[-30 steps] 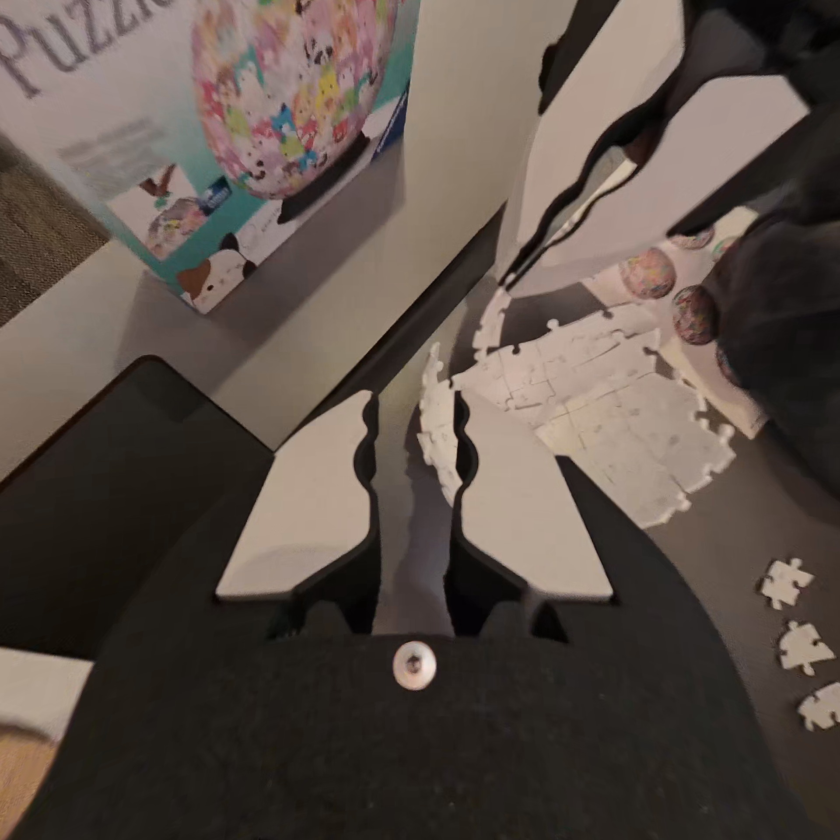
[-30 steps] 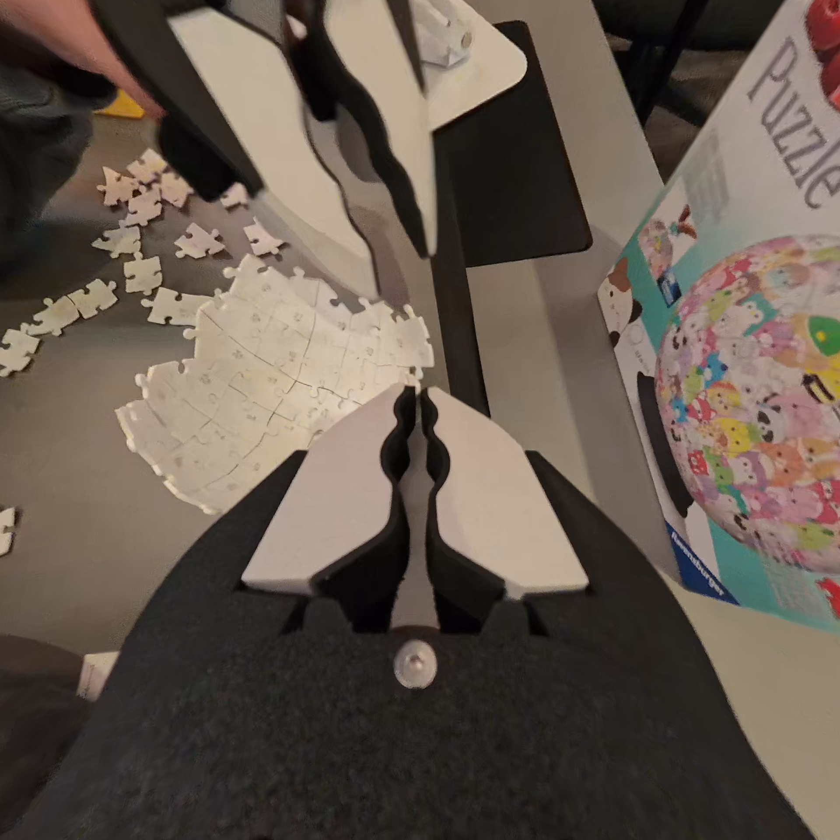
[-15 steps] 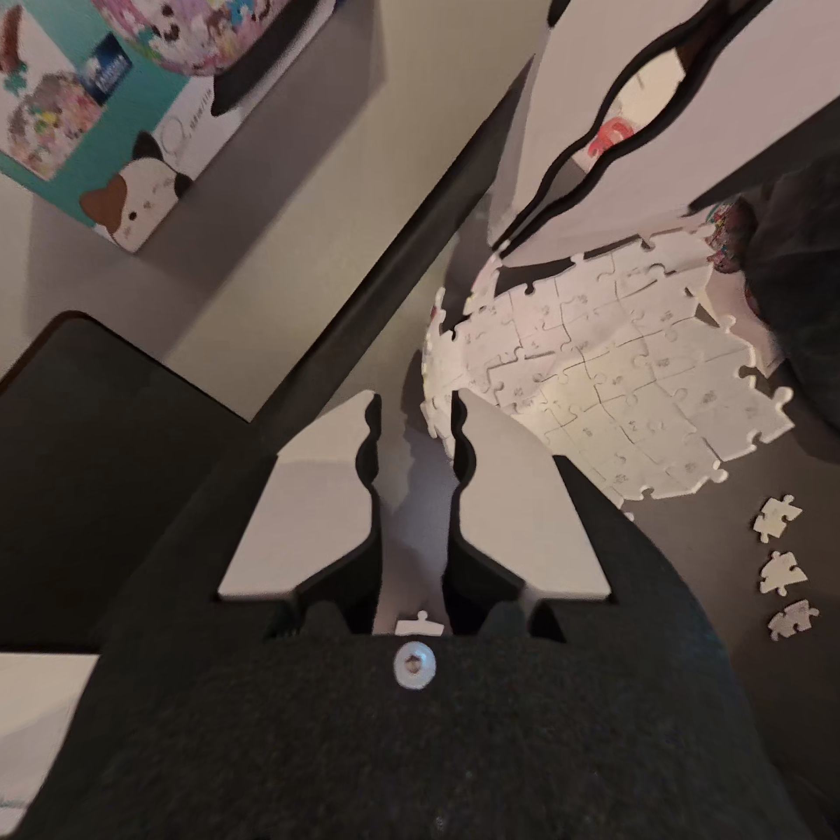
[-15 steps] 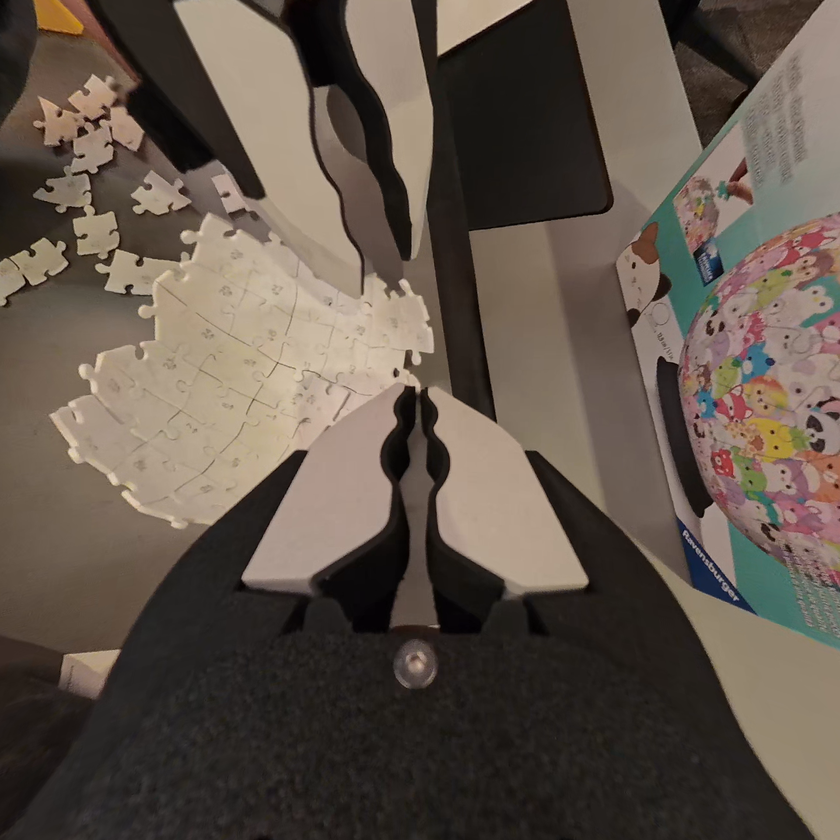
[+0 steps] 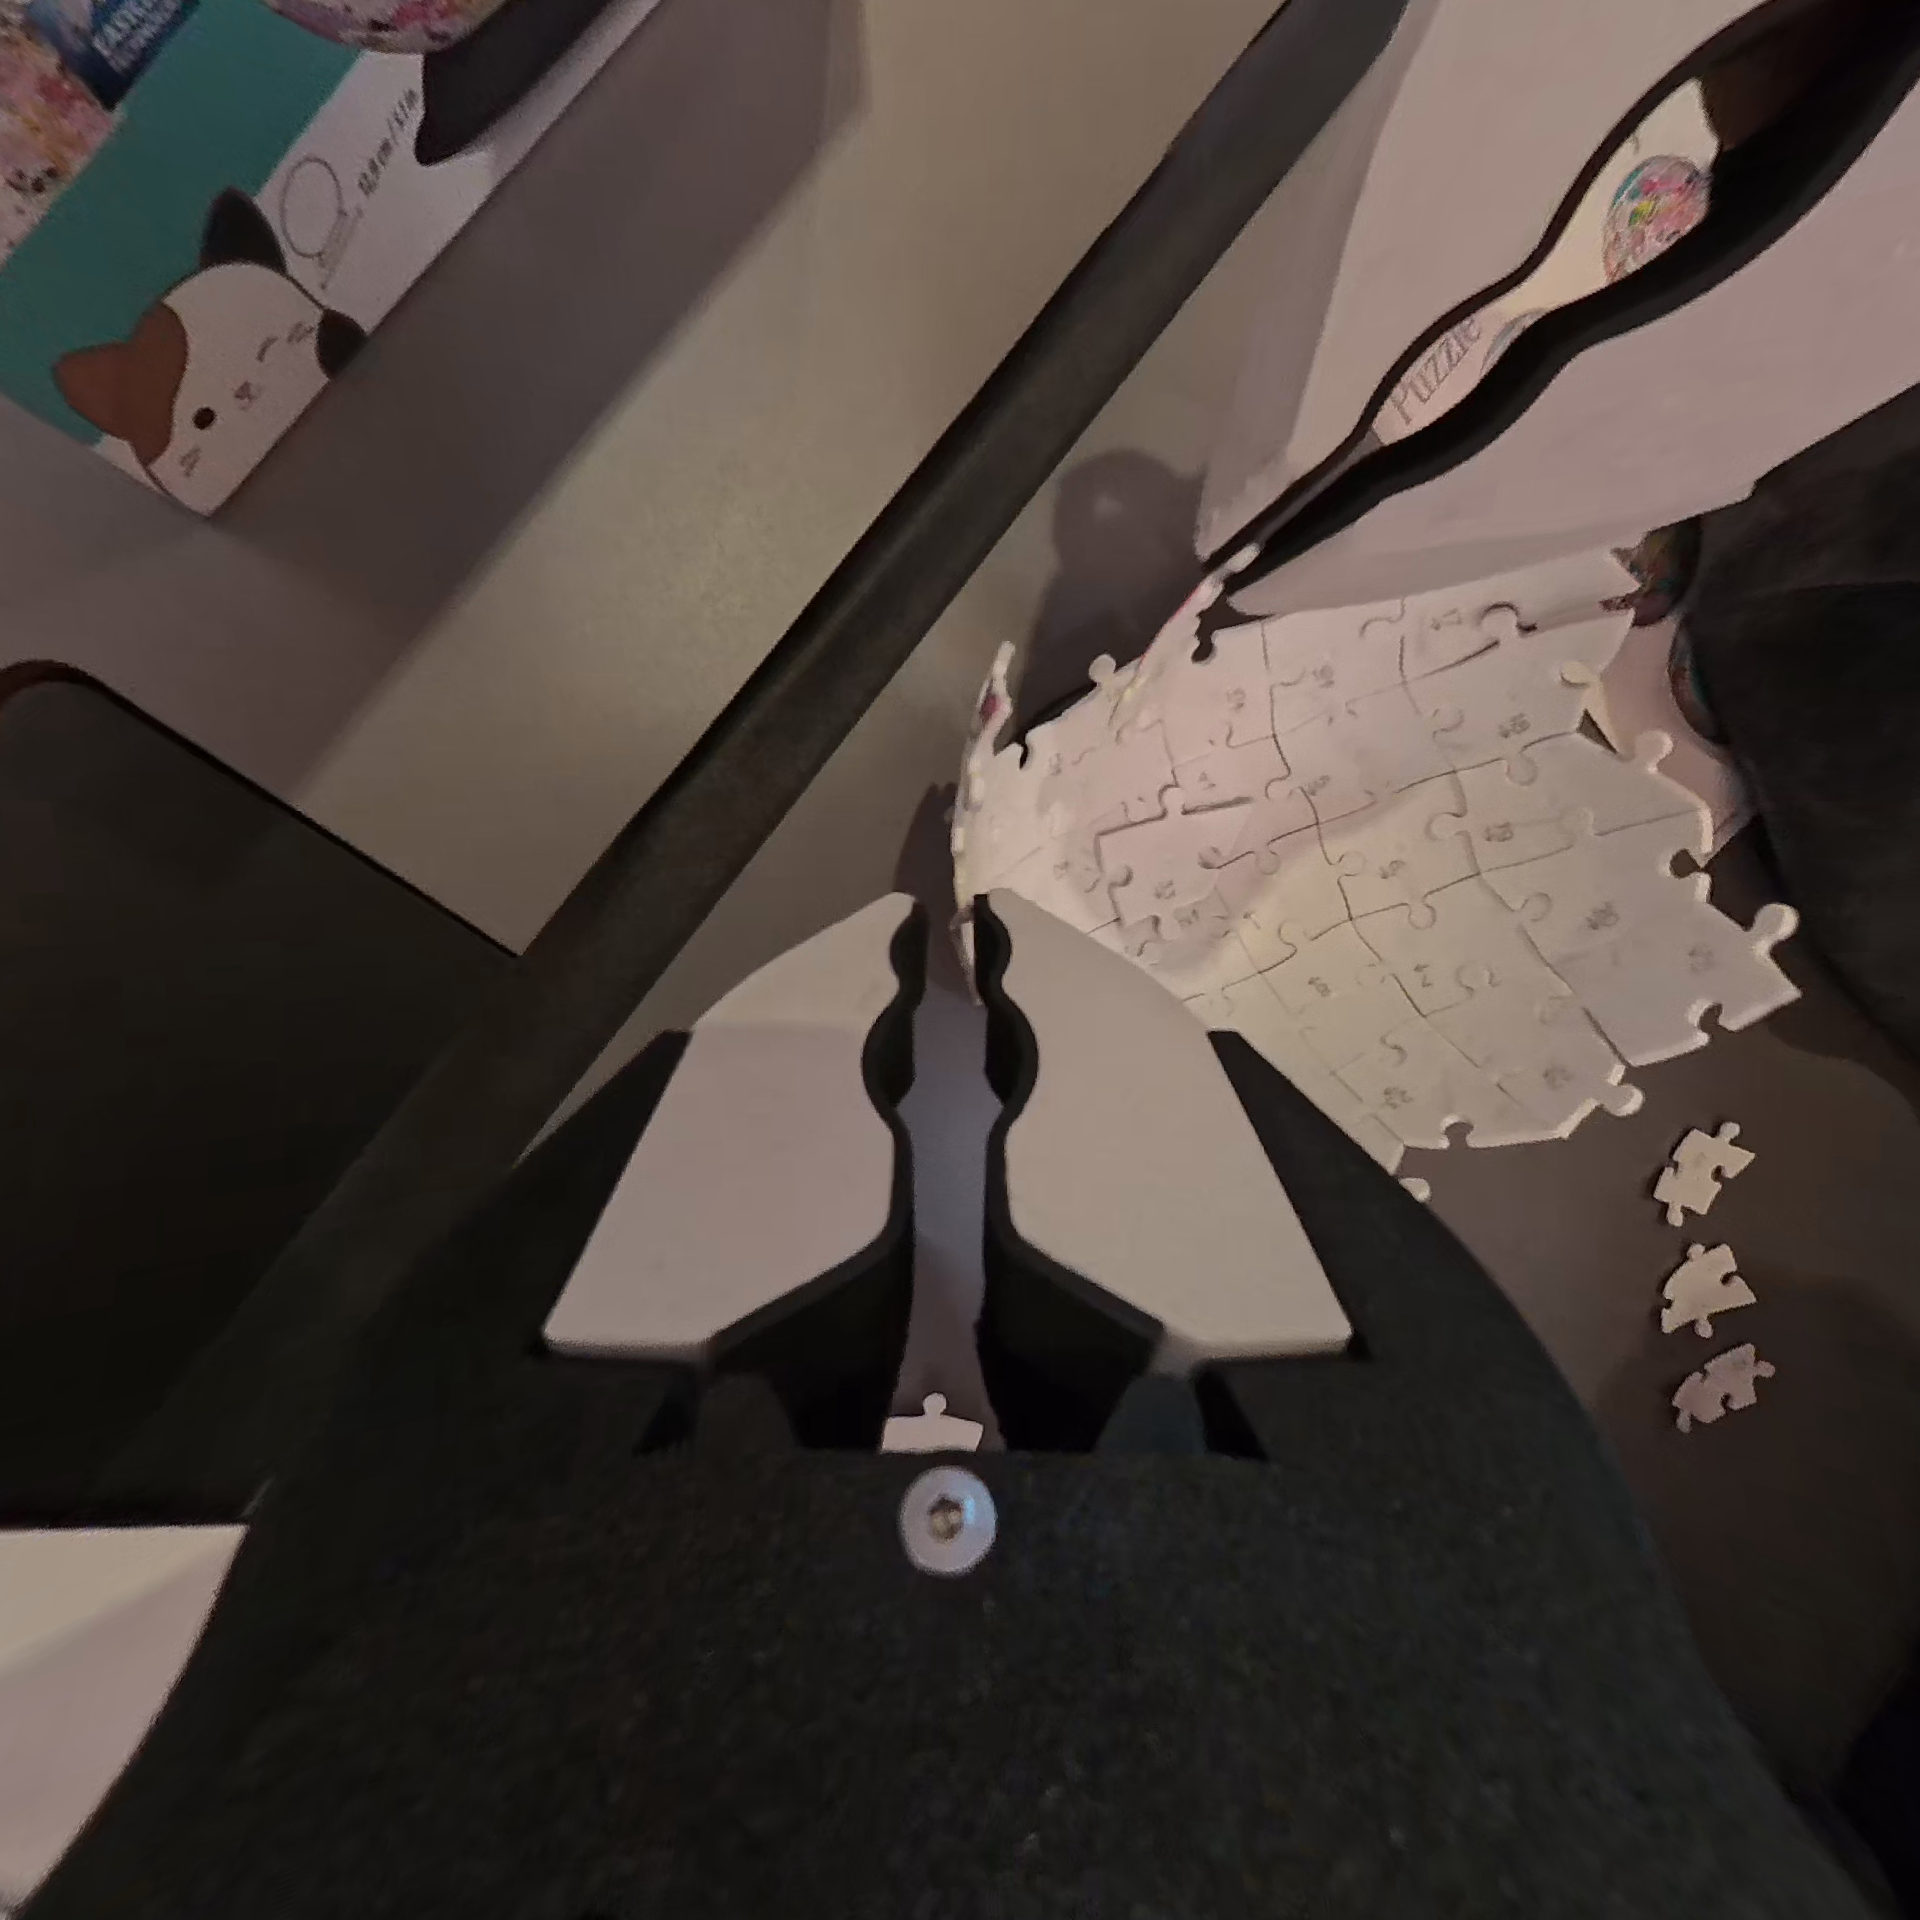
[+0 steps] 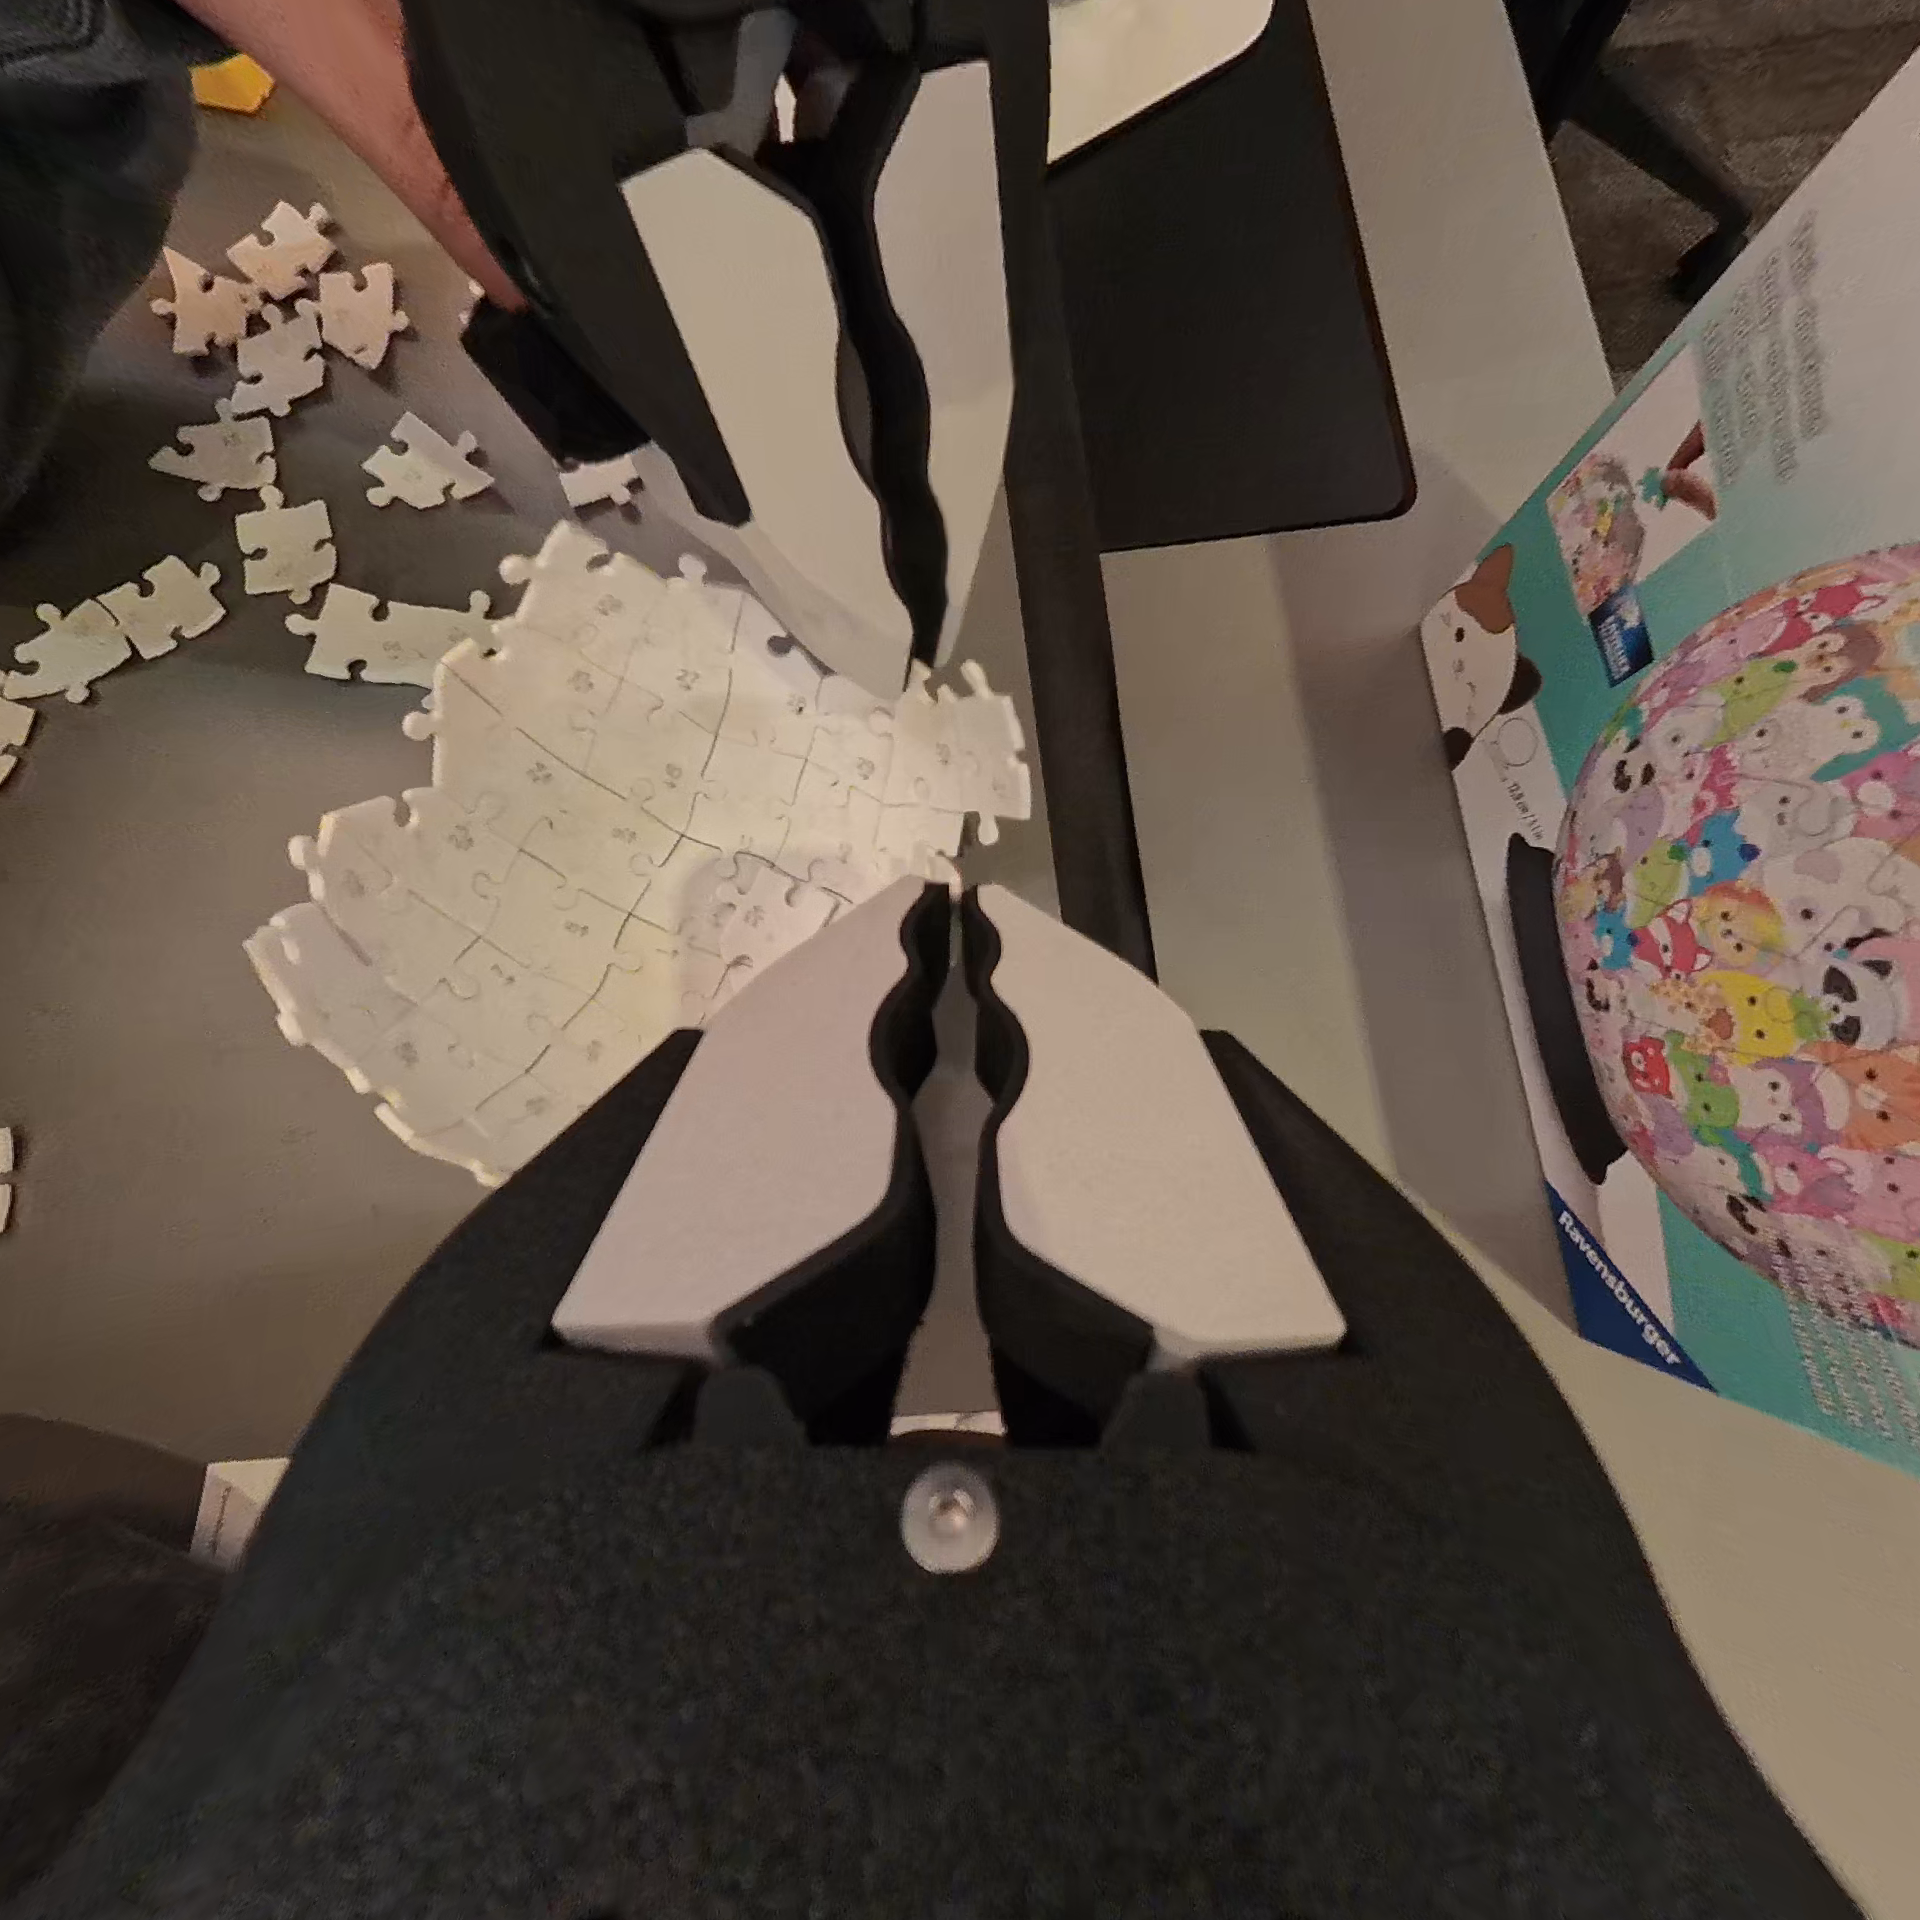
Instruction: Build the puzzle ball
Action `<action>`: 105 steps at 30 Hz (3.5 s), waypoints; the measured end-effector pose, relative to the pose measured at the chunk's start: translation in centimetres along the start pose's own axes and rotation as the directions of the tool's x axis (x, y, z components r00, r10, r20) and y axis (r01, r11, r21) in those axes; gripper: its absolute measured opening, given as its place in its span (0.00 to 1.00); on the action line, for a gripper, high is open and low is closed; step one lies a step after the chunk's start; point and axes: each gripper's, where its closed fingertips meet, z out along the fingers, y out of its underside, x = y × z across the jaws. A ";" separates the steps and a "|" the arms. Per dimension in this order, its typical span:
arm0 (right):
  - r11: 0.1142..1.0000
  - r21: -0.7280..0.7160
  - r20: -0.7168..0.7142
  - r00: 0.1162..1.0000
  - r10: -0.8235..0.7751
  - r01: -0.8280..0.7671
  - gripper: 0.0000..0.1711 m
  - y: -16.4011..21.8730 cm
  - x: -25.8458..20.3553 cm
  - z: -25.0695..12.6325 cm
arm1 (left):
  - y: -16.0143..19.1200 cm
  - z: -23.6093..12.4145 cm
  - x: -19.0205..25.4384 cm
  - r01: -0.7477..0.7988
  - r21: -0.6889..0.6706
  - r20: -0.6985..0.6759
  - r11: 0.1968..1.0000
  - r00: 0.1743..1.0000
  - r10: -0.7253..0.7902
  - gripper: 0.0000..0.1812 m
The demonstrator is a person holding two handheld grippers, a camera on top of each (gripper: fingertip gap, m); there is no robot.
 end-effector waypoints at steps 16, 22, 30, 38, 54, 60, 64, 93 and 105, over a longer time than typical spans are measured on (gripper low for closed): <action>1.000 -0.017 0.001 1.000 0.016 -0.016 0.01 0.6 0.1 0.1 | 0.3 0.1 0.2 -0.009 -0.025 0.008 1.000 1.000 0.009 0.01; 1.000 0.002 -0.007 1.000 0.022 -0.022 0.01 0.6 0.6 0.1 | -0.1 -0.1 0.4 -0.018 -0.006 0.007 1.000 1.000 0.018 0.02; 0.999 0.041 -0.004 1.000 0.013 -0.013 0.01 0.0 0.8 0.9 | -1.5 0.0 0.2 -0.049 0.068 0.019 0.996 0.999 0.048 0.14; 0.999 -0.004 -0.032 0.999 -0.037 0.037 0.01 0.0 0.8 2.0 | -1.2 1.7 -0.1 -0.046 0.043 0.002 0.998 0.999 0.046 0.14; 0.991 -0.042 -0.093 0.987 -0.131 0.128 0.01 -0.5 0.9 1.8 | -1.9 1.0 -0.3 -0.035 0.091 -0.002 0.995 0.999 0.035 0.14; 0.986 -0.087 -0.090 0.985 -0.149 0.141 0.01 -0.6 1.1 1.9 | -2.0 1.4 -0.1 -0.059 0.084 -0.005 0.995 0.998 0.060 0.14; 0.983 -0.119 -0.072 0.986 -0.149 0.140 0.01 -0.6 1.4 1.9 | -1.9 1.5 -0.2 -0.065 0.081 -0.006 0.995 0.998 0.066 0.13; 0.980 -0.174 0.054 0.994 -0.093 0.101 0.01 -0.8 2.8 2.0 | -2.9 1.9 -0.2 -0.087 0.047 -0.080 0.995 0.993 0.091 0.13; 0.984 -0.155 0.063 0.995 -0.080 0.089 0.02 -0.8 3.1 2.4 | -3.1 2.3 -0.2 -0.080 0.057 -0.098 0.995 0.992 0.085 0.12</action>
